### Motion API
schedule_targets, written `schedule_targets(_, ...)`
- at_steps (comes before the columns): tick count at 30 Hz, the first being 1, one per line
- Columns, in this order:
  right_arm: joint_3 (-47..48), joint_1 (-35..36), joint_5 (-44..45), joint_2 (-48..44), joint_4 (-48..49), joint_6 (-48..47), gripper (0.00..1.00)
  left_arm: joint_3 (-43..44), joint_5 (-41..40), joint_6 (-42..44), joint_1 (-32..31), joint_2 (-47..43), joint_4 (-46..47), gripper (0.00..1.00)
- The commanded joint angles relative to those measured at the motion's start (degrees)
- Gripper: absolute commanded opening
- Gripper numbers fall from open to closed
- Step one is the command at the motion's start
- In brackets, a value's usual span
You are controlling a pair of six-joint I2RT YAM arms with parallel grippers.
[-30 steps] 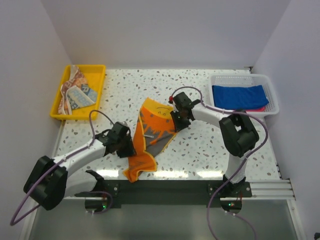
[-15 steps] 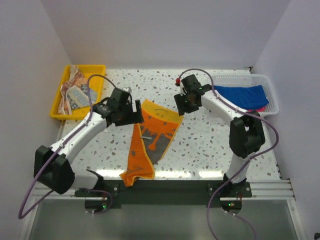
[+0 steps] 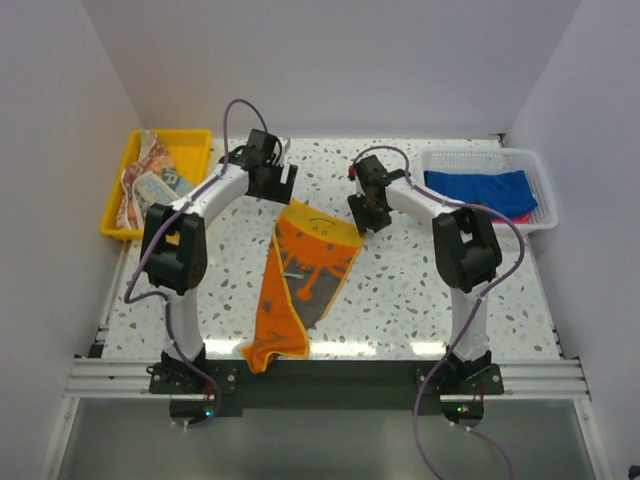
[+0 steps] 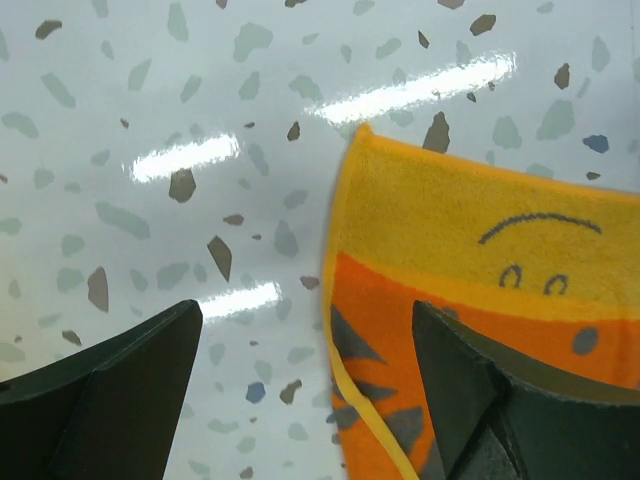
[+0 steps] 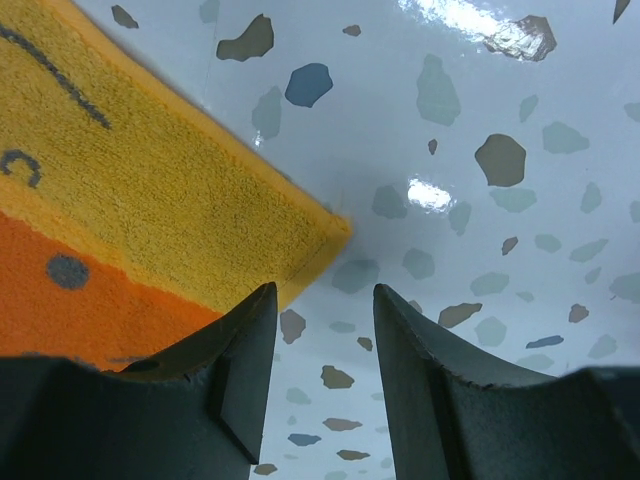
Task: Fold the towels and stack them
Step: Flatten out the crumpled towel
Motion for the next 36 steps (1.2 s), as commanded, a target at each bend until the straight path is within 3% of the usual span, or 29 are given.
schedule_targets(1, 2.9, 0.2, 1.2, 0.9, 1.4, 0.9, 0.47, 5.6, 0.1, 7.8, 0.6, 3.2, 2.1, 0.9)
schedule_targets(8, 3.7, 0.1, 0.8, 3.2, 2.7, 0.7, 0.45, 13.2, 0.2, 12.9, 0.7, 10.5, 0.2, 0.88)
schedule_targets(17, 4.8, 0.2, 1.1, 6.6, 2.1, 0.0, 0.41, 13.8, 0.3, 12.9, 0.6, 13.9, 1.1, 0.85)
schedule_targets(20, 3.9, 0.3, 1.3, 6.6, 2.0, 0.0, 0.32, 14.1, 0.7, 12.9, 0.5, 14.5, 0.7, 0.84)
schedule_targets(23, 2.6, 0.3, 1.4, 6.5, 2.2, -0.7, 0.17, 14.1, 0.9, 13.1, 0.4, 14.9, 0.6, 0.83)
schedule_targets(24, 2.1, 0.3, 1.4, 6.4, 2.2, -0.8, 0.07, 14.1, 0.8, 13.0, 0.4, 15.3, 0.6, 0.82)
schedule_targets(26, 1.5, 0.4, 1.1, 6.2, 2.4, -1.3, 0.0, 14.5, 0.5, 12.8, 0.3, 15.5, 0.6, 0.81)
schedule_targets(36, 0.6, 1.1, 0.8, 6.0, 2.9, -1.8, 0.0, 16.6, -3.1, 9.5, -2.9, 18.2, 3.9, 0.74)
